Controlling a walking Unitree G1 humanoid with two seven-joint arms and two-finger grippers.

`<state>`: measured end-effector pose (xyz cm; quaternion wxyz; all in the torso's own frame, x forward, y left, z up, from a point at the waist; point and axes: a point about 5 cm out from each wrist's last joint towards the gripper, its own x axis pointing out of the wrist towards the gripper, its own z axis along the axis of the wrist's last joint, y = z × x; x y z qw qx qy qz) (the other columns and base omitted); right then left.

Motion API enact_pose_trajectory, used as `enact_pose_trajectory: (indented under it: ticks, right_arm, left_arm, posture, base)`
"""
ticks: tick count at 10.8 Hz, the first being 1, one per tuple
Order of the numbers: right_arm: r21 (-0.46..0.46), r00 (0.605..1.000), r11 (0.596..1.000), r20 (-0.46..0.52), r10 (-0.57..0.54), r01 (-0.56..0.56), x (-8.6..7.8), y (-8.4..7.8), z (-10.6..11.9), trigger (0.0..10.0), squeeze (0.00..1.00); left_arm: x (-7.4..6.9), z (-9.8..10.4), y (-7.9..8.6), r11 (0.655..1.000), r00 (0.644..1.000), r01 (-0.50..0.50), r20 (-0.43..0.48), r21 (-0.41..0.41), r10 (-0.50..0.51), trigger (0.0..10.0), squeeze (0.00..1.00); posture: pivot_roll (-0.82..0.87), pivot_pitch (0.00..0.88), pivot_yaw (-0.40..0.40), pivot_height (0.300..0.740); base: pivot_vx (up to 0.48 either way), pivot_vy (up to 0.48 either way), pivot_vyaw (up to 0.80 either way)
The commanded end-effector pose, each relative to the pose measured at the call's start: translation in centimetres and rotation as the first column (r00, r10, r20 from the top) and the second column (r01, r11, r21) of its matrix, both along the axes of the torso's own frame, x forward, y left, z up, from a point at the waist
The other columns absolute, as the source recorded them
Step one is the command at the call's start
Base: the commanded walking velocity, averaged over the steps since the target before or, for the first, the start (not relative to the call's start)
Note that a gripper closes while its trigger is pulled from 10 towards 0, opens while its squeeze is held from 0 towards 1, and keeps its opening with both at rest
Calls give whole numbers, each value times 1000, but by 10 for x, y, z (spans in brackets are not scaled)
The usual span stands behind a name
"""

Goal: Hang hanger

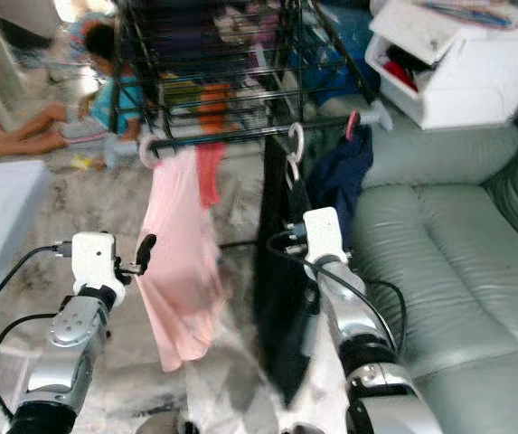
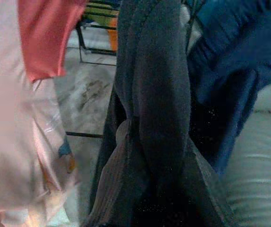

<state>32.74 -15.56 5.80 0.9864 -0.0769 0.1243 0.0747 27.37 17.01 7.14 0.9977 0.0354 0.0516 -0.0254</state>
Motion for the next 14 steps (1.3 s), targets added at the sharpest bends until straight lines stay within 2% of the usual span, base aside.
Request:
enact_pose_trajectory:
  ticks: [1, 5, 8, 11, 12, 14]
  right_arm:
    - [17, 996, 1000, 91, 24, -26, 8, 10, 17, 10000, 0]
    - [24, 996, 999, 82, 21, -23, 6, 10, 14, 10000, 0]
    - [11, 998, 1000, 59, -3, 2, 7, 8, 11, 10000, 0]
    - [15, 996, 997, -62, 71, -70, 0, 20, -7, 10000, 0]
    - [26, 995, 995, -43, 95, -94, 0, 25, -6, 10000, 0]
    - [32, 996, 996, -3, 84, -84, 7, 24, 4, 10000, 0]
  left_arm:
    - [1, 4, 6, 1000, 1000, -10, 11, 3, 10, 10000, 0]
    - [0, 3, 4, 1000, 1000, -6, 4, -8, 6, 10000, 0]
    - [0, 2, 3, 1000, 1000, -13, -5, -28, 13, 10000, 0]
    - [1, 3, 3, 1000, 1000, -12, -7, -27, 12, 10000, 0]
    - [2, 4, 4, 999, 1000, -14, -6, -30, 14, 10000, 0]
    - [3, 4, 2, 999, 1000, -18, -8, -35, 18, 10000, 0]
  posture:
    - [58, 0, 21, 740]
    - [61, 0, 21, 740]
    - [63, 0, 20, 740]
    - [67, 0, 21, 740]
    - [67, 0, 22, 740]
    - [65, 0, 22, 740]
  base:
    - [461, 0, 0]
    - [458, 0, 0]
    - [0, 0, 0]
    - [0, 0, 0]
    - [0, 0, 0]
    - [0, 0, 0]
